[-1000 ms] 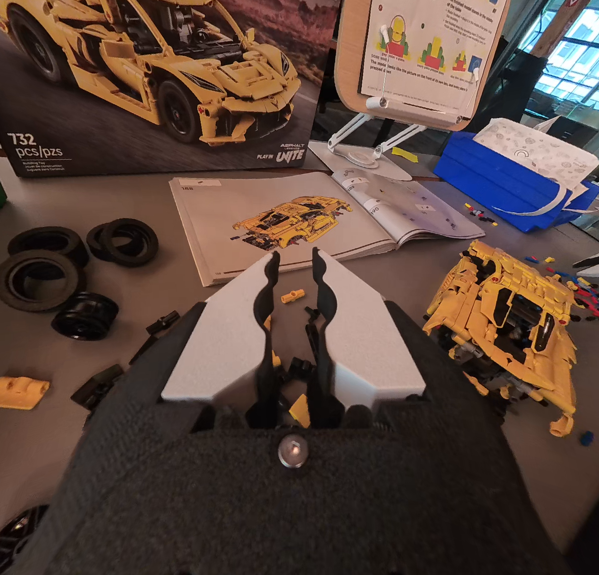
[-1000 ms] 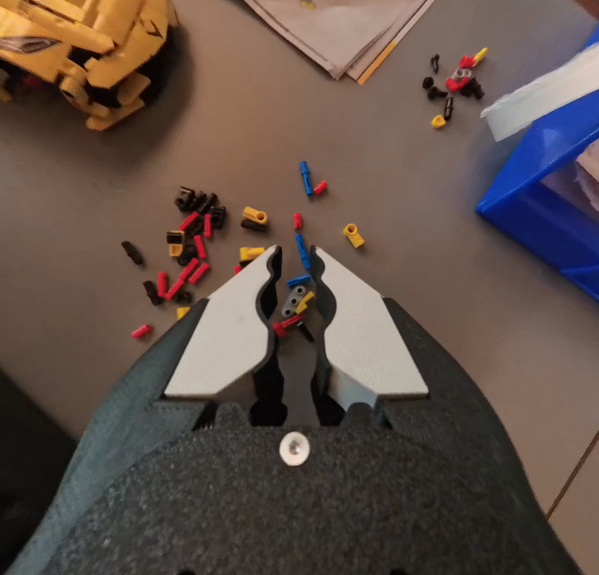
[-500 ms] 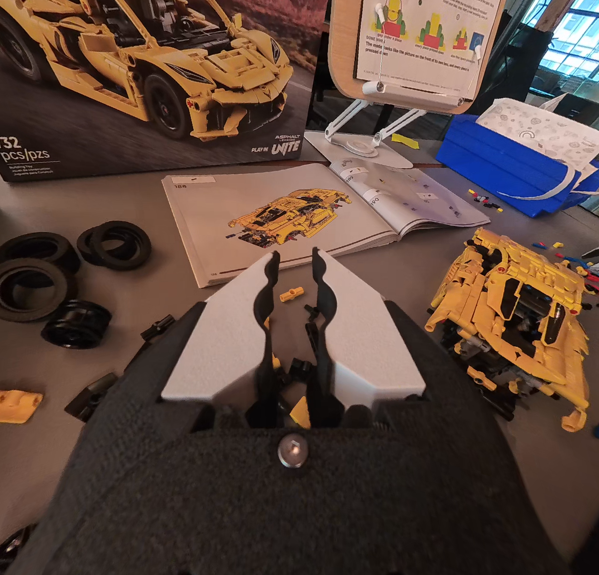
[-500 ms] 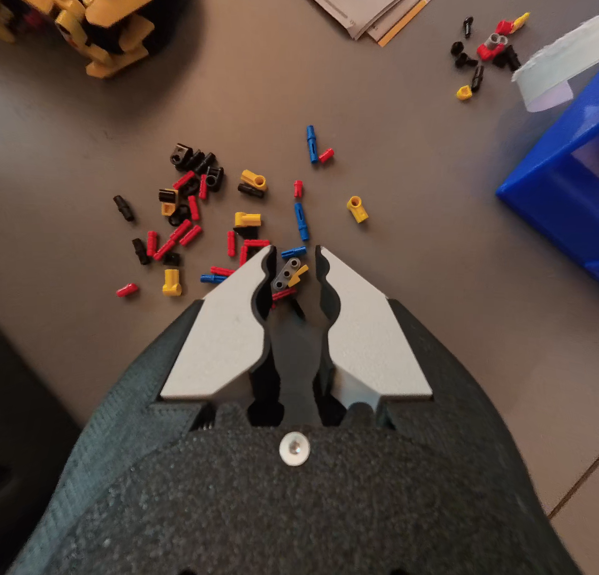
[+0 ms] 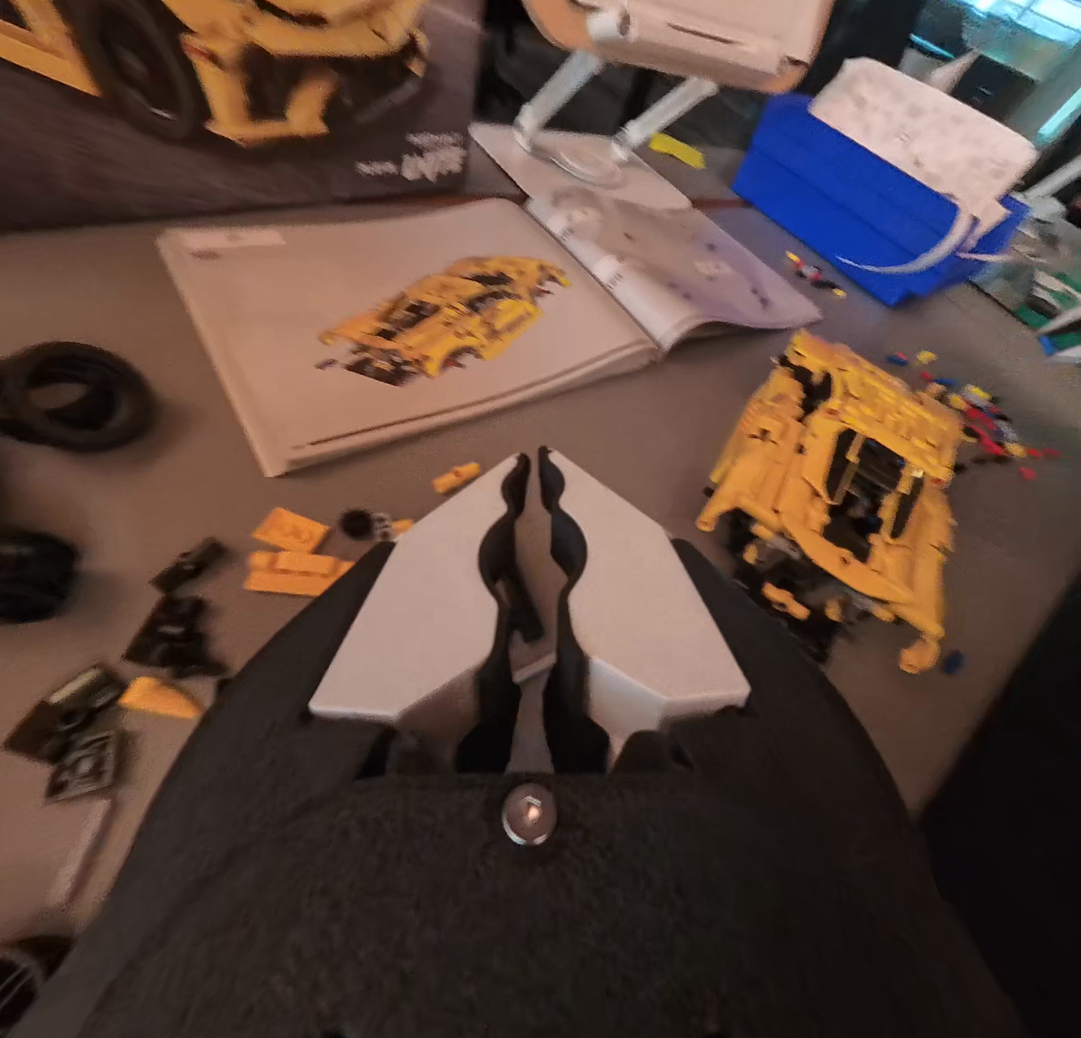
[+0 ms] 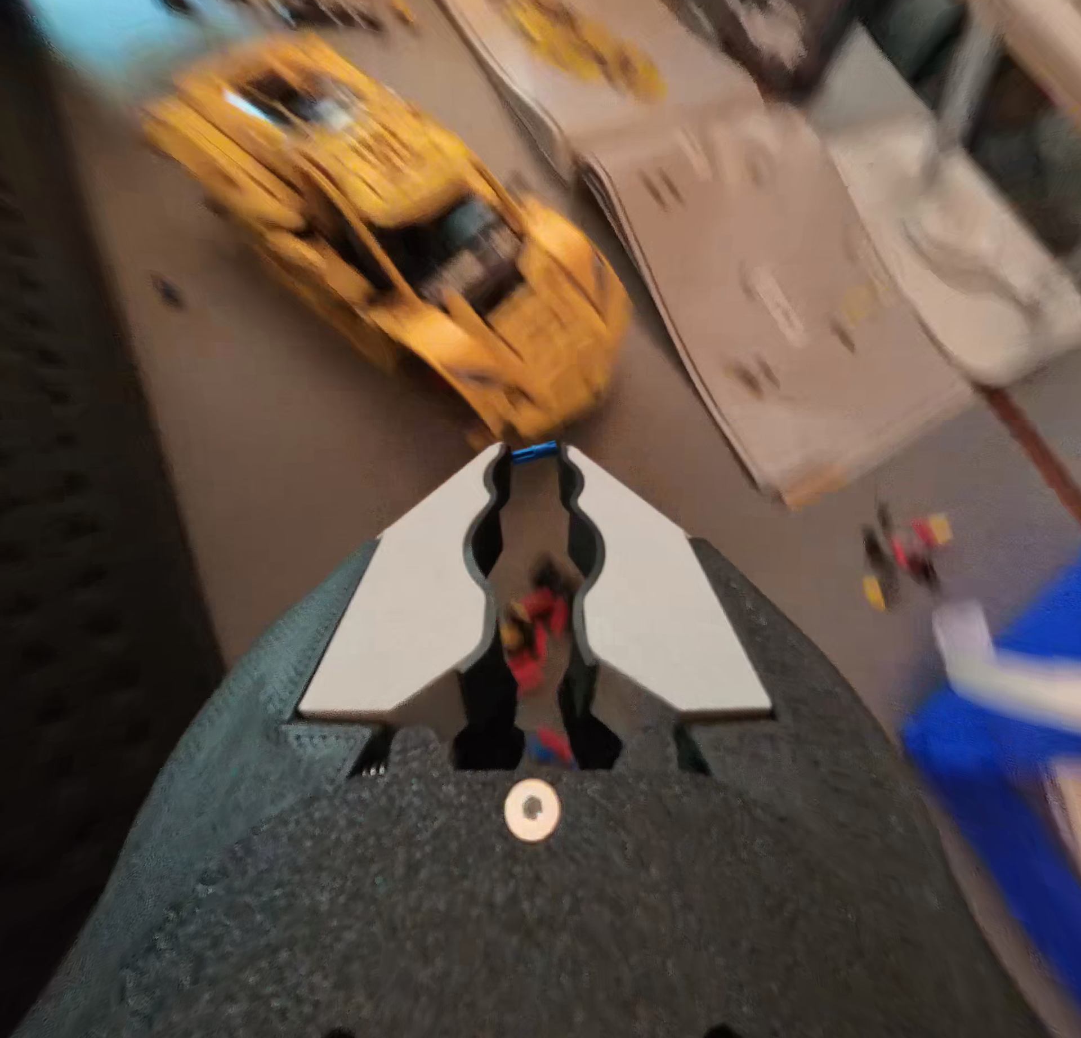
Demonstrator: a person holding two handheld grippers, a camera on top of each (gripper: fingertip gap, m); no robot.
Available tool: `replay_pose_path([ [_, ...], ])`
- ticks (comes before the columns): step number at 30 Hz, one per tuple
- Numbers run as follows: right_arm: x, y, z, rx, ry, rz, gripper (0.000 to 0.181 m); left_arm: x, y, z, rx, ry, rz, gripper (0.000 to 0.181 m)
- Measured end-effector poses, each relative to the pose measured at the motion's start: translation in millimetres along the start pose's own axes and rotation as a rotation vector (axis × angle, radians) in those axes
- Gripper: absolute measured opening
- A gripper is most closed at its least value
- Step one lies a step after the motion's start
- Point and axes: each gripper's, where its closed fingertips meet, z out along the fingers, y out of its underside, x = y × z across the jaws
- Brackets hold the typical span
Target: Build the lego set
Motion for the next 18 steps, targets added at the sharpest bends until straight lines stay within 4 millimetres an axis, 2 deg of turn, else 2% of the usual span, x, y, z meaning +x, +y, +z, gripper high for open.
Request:
replay_pose_path([
  [2, -40, -51, 26, 0.073, -0.116, -0.104, 0.014, 21, 1, -2, -0.059, 0.072, -0.001, 0.029],
  [5, -110, -113, 69, 0.143, -0.323, -0.248, 0.014, 69, 2, -19, -0.113, 0.268, 0.006, 0.029],
  [7, -154, -138, 96, 0.157, -0.452, -0.336, 0.014, 100, 6, -35, -0.135, 0.413, -0.029, 0.029],
  [9, -188, -155, 117, 0.182, -0.524, -0.429, 0.014, 133, 15, -53, -0.177, 0.588, -0.102, 0.029],
  [11, -204, -164, 134, 0.191, -0.519, -0.524, 0.014, 154, 20, -66, -0.195, 0.718, -0.196, 0.029],
  [13, -215, -172, 144, 0.206, -0.511, -0.580, 0.015, 164, 27, -74, -0.208, 0.788, -0.278, 0.029],
  [15, -226, -176, 146, 0.212, -0.535, -0.602, 0.015, 165, 32, -78, -0.218, 0.817, -0.344, 0.028],
  [18, -227, -180, 151, 0.204, -0.500, -0.628, 0.015, 154, 36, -81, -0.201, 0.811, -0.393, 0.020],
])
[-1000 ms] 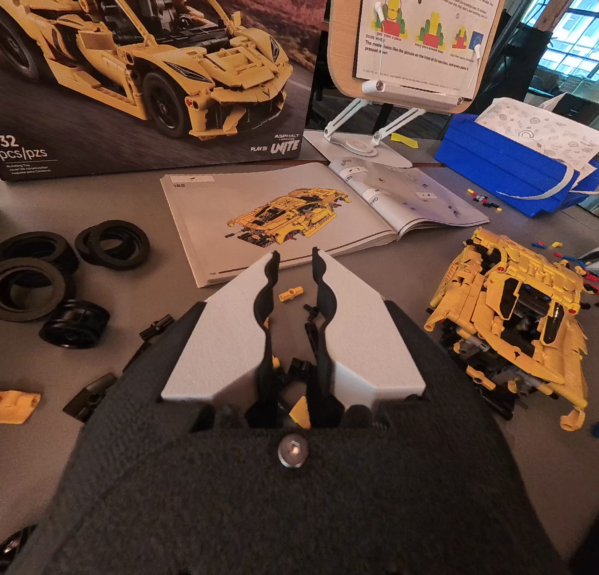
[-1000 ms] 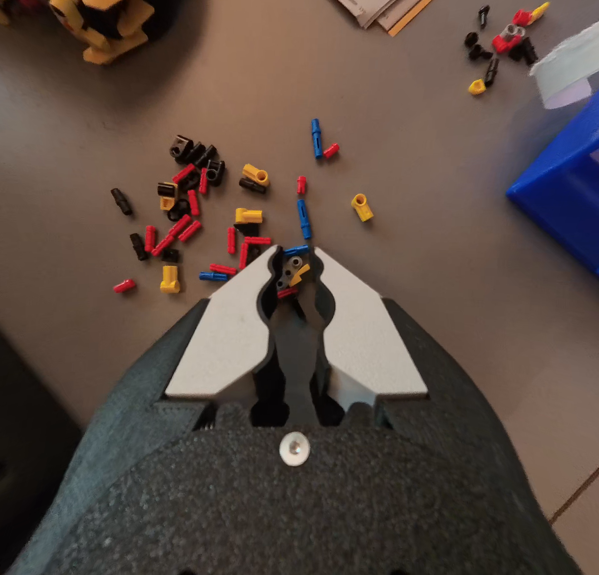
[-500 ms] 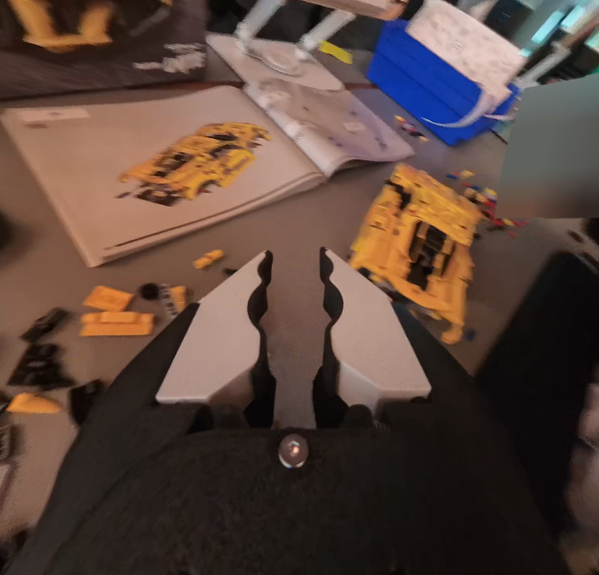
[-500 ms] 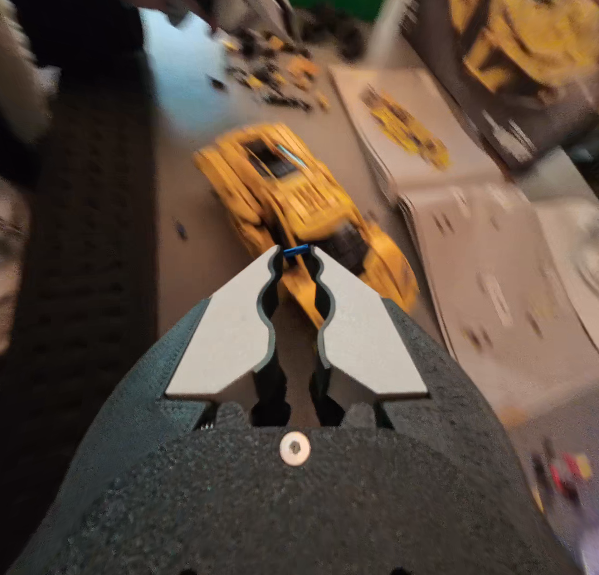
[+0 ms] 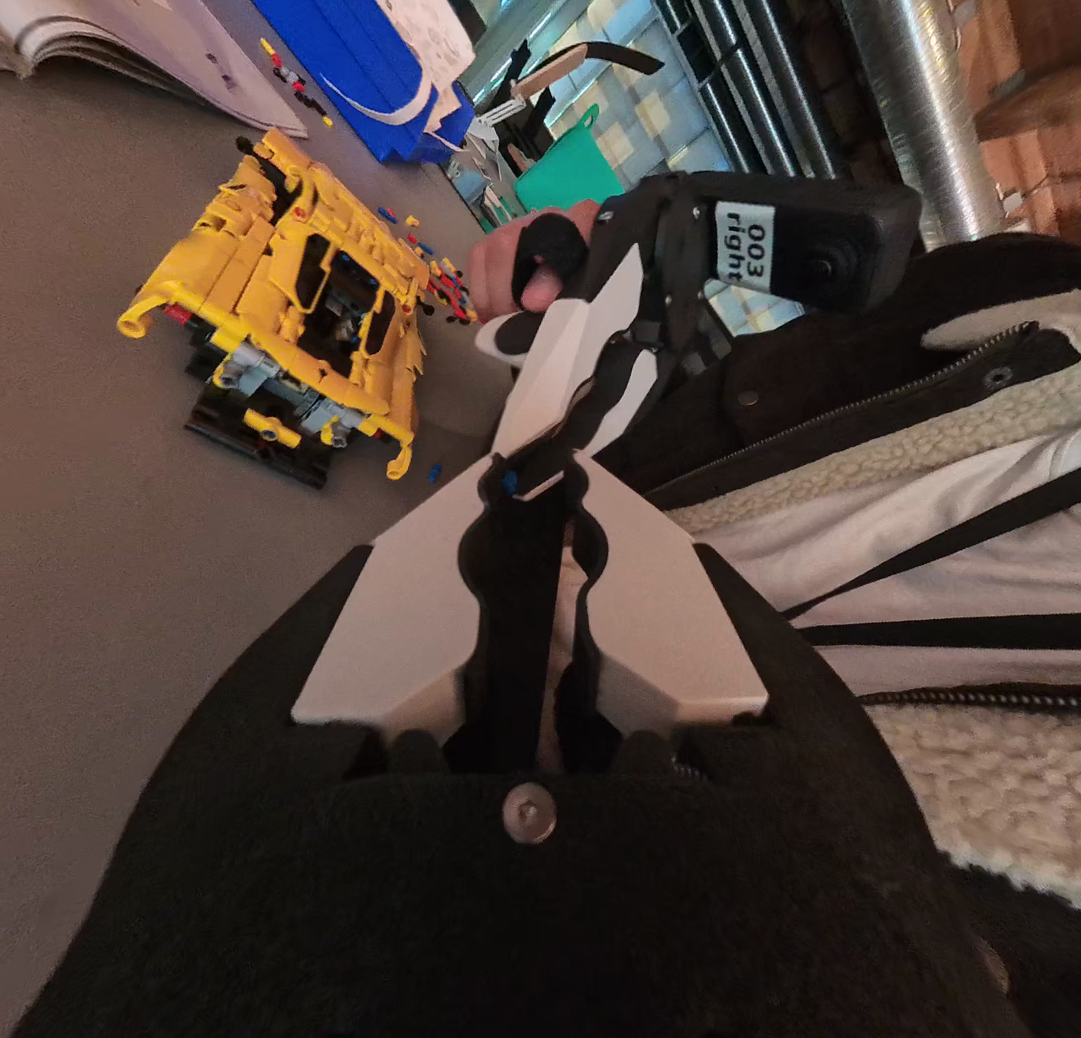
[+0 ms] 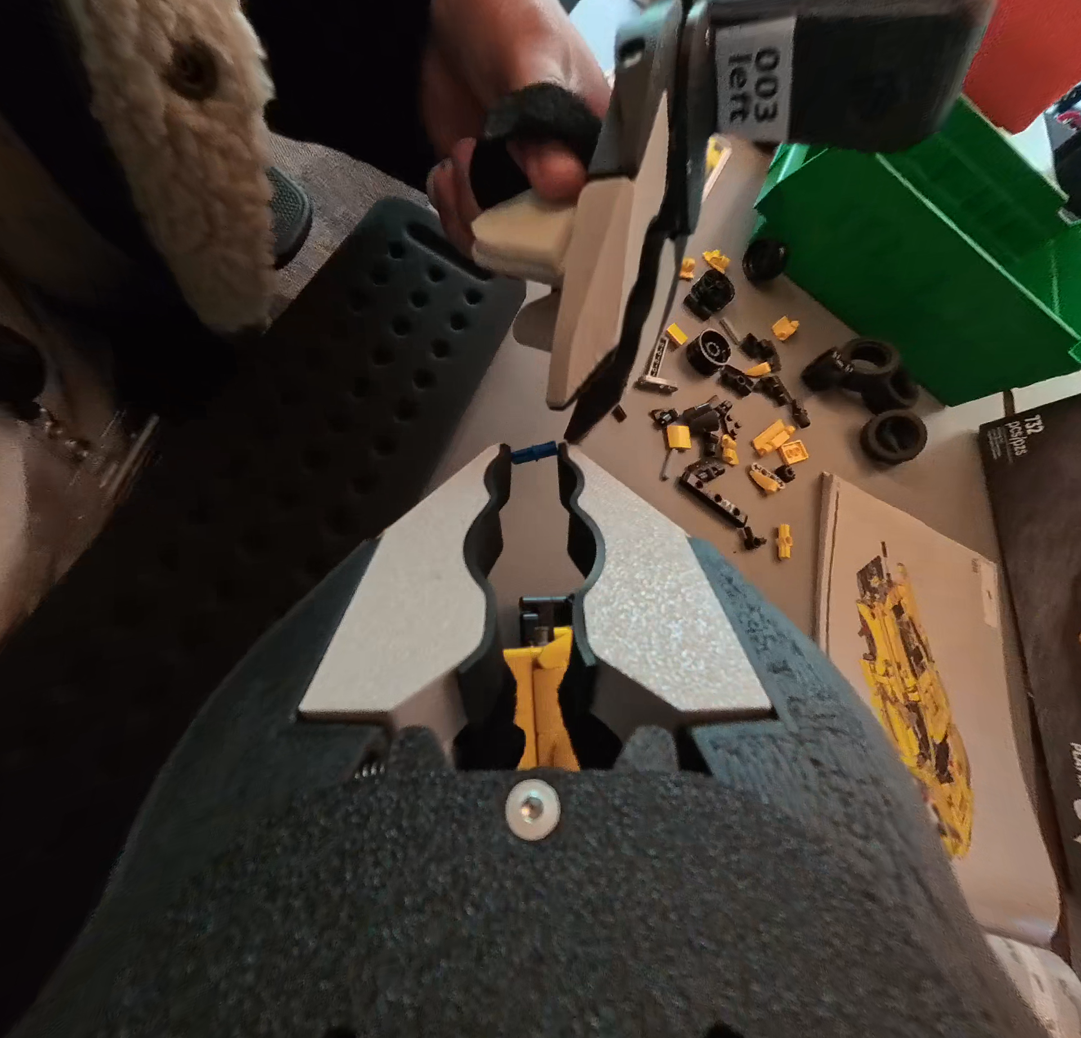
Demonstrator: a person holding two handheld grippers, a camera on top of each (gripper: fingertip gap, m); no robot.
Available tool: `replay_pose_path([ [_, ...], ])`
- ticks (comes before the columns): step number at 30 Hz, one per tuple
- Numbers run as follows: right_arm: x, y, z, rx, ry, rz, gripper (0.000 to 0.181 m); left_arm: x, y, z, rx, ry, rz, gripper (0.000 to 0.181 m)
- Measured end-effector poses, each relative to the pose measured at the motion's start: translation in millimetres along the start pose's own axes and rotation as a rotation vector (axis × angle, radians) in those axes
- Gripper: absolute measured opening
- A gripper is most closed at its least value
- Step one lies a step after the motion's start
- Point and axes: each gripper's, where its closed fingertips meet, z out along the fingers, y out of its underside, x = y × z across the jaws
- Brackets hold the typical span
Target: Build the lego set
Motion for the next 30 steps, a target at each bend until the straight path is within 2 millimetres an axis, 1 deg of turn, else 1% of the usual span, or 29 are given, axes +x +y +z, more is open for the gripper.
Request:
replay_pose_path([
  [2, 0, -8, 0, 0.031, 0.013, -0.013, 0.015, -2, 1, -2, 0.011, 0.017, -0.017, 0.019],
  [4, -2, -11, 1, 0.037, 0.008, -0.030, 0.015, -1, 4, 0, 0.005, 0.040, -0.028, 0.018],
  [6, -2, -6, 2, 0.005, 0.010, -0.045, 0.015, -1, 5, 2, 0.002, 0.054, -0.037, 0.014],
  [10, -4, -6, -1, 0.034, -0.006, -0.023, 0.015, 0, 7, 7, 0.001, 0.071, -0.053, 0.010],
  [13, 0, -6, -4, 0.054, 0.020, -0.024, 0.014, -1, 11, 14, -0.025, 0.082, -0.068, 0.008],
  [16, 4, 0, -6, 0.020, 0.046, -0.016, 0.014, -6, 7, 19, -0.005, 0.043, -0.052, 0.004],
  [18, 5, 1, -9, 0.033, 0.066, -0.027, 0.014, -5, 4, 21, -0.001, 0.043, -0.050, 0.004],
  [21, 4, 2, -14, 0.046, 0.066, -0.020, 0.014, -4, 2, 24, 0.010, 0.068, -0.082, 0.005],
  [26, 0, 11, -17, 0.012, 0.051, -0.005, 0.014, -8, 4, 32, 0.007, 0.031, -0.101, 0.004],
  [28, 2, 12, -20, 0.027, 0.057, 0.042, 0.015, -9, 2, 33, 0.027, 0.021, -0.101, 0.004],
  [29, 4, 12, -22, 0.047, 0.066, 0.087, 0.016, -7, -3, 32, 0.057, 0.033, -0.107, 0.004],
  [30, 9, 12, -25, 0.067, 0.092, 0.141, 0.027, -5, -10, 30, 0.105, 0.048, -0.117, 0.004],
])
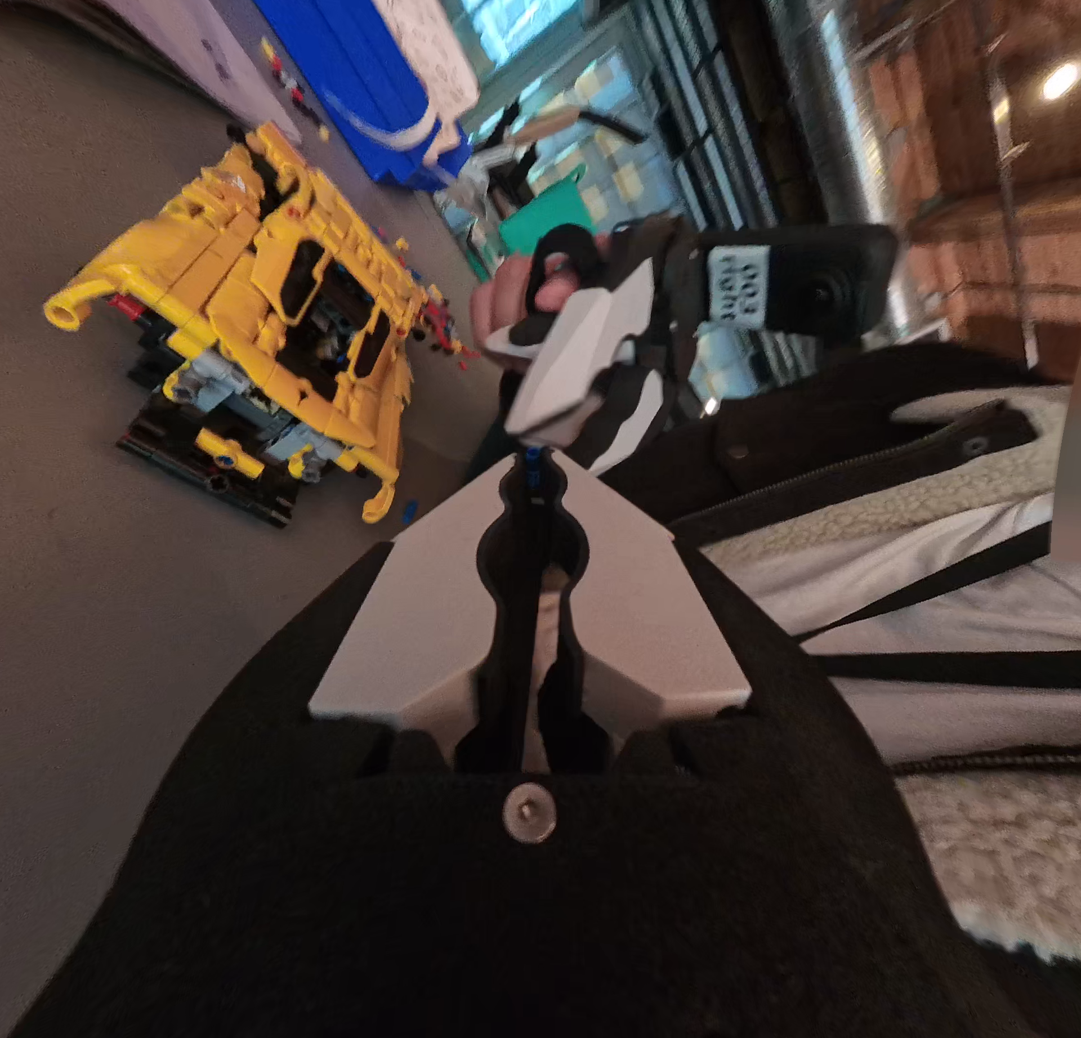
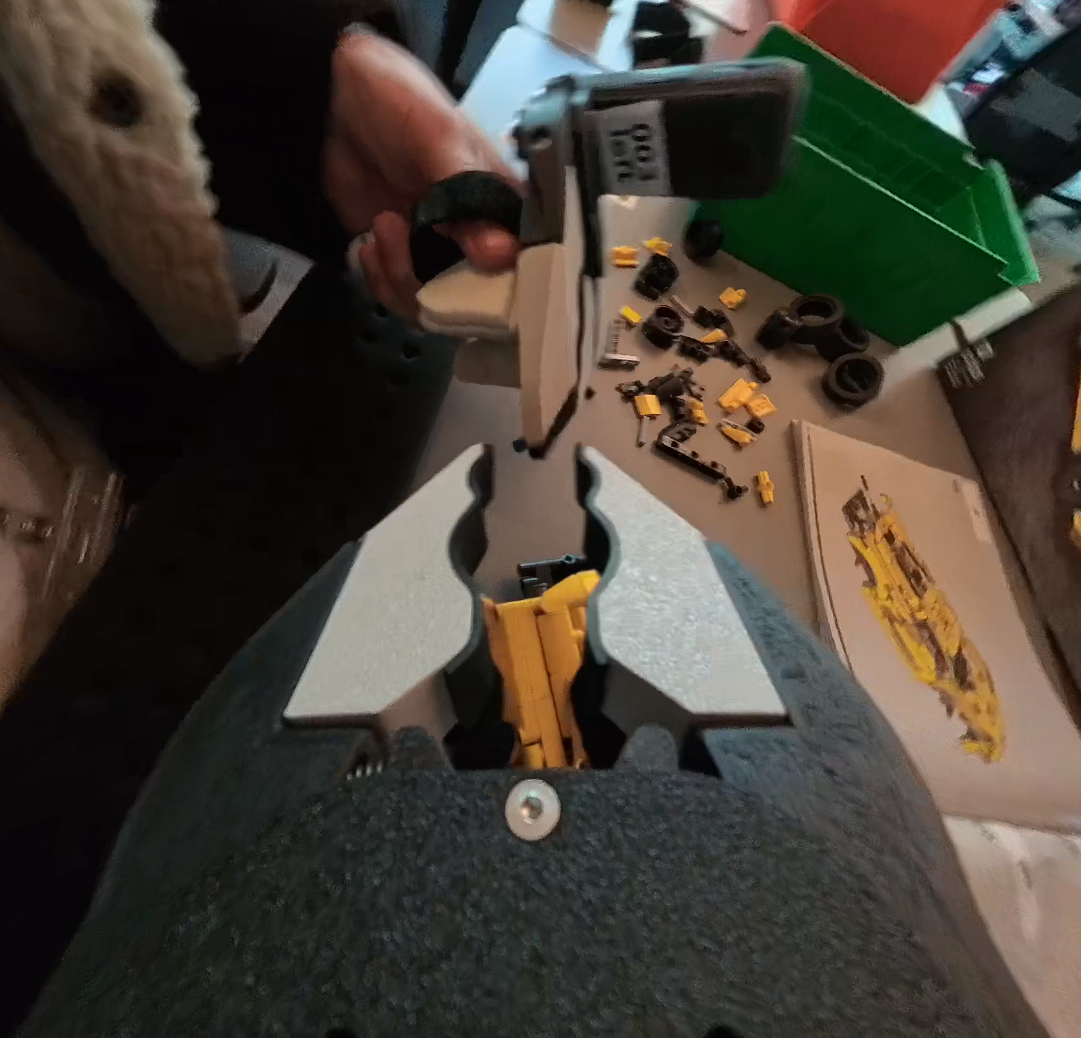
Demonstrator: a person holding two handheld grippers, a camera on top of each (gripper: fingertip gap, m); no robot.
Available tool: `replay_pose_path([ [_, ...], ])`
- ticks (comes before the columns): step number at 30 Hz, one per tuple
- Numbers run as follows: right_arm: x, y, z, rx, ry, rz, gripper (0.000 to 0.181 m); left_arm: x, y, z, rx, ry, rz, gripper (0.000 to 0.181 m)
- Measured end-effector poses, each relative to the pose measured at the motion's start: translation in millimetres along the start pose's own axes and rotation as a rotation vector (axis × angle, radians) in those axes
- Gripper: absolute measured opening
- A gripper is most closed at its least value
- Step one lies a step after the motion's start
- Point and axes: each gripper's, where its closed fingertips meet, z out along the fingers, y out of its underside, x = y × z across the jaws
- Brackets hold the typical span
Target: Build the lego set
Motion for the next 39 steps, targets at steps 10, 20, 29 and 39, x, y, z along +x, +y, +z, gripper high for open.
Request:
replay_pose_path([
  [10, 28, -33, -18, 0.247, 0.388, 0.080, 0.030, 27, -42, -1, 0.351, 0.274, -0.175, 0.004],
  [20, 31, -39, -29, 0.207, 0.466, -0.038, 0.013, 42, -39, 10, 0.330, 0.405, -0.234, 0.004],
  [29, -9, -28, -26, 0.223, -0.039, 0.092, 0.006, 36, 3, 14, -0.021, 0.174, 0.038, 0.004],
  [39, -2, -9, -11, 0.105, 0.032, 0.070, 0.007, 14, 2, 8, -0.004, 0.078, 0.020, 0.004],
])
